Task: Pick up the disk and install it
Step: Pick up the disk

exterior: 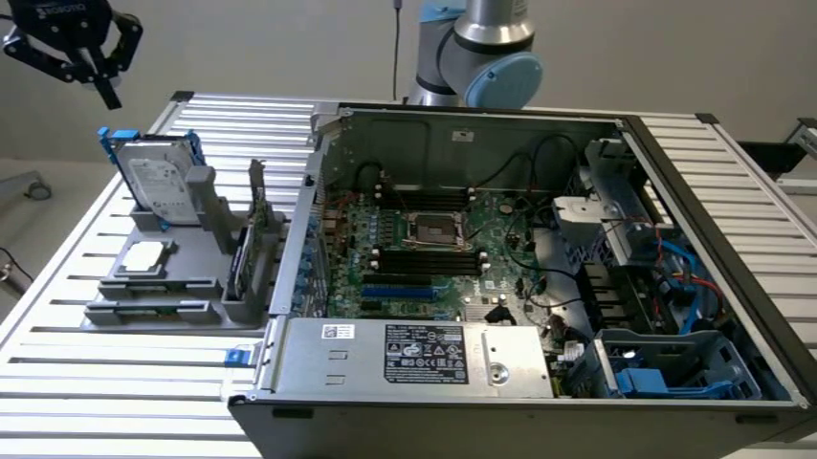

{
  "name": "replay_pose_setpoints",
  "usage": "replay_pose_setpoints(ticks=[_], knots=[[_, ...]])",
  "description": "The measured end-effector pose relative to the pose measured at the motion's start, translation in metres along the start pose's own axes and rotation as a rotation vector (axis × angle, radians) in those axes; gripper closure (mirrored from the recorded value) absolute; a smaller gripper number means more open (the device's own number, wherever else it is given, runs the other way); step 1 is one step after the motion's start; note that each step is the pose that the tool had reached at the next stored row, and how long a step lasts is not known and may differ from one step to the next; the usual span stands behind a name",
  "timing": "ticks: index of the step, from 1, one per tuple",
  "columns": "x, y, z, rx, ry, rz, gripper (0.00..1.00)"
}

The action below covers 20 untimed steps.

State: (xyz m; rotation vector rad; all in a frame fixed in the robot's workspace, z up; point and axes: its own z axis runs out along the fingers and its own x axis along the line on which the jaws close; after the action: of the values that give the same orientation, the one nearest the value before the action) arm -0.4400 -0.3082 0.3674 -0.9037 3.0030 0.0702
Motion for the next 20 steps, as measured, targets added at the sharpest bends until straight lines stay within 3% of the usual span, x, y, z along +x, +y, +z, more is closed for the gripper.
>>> replay_pose_setpoints(ticks=[20], knots=[[0.0000,0.0000,0.0000,-0.0033,0.0173,-0.362,0.89]])
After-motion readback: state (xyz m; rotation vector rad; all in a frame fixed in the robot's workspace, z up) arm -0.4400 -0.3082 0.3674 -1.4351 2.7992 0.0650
